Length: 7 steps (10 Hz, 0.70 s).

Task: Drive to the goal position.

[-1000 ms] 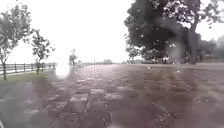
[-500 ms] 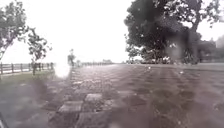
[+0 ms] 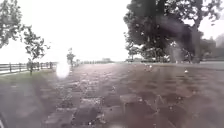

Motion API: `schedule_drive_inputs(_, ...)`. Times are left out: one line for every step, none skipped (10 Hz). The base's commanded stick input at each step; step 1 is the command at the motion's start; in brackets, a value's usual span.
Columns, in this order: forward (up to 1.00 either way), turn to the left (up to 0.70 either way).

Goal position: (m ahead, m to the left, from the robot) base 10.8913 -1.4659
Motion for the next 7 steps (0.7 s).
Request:
schedule_drive_inputs(0.70,0.00)
schedule_drive_inputs(0.70,0.00)
schedule_drive_inputs(0.70,0.00)
schedule_drive_inputs(0.70,0.00)
schedule_drive_inputs(0.70,0.00)
schedule_drive_inputs(0.70,0.00)
schedule_drive_inputs(0.70,0.00)
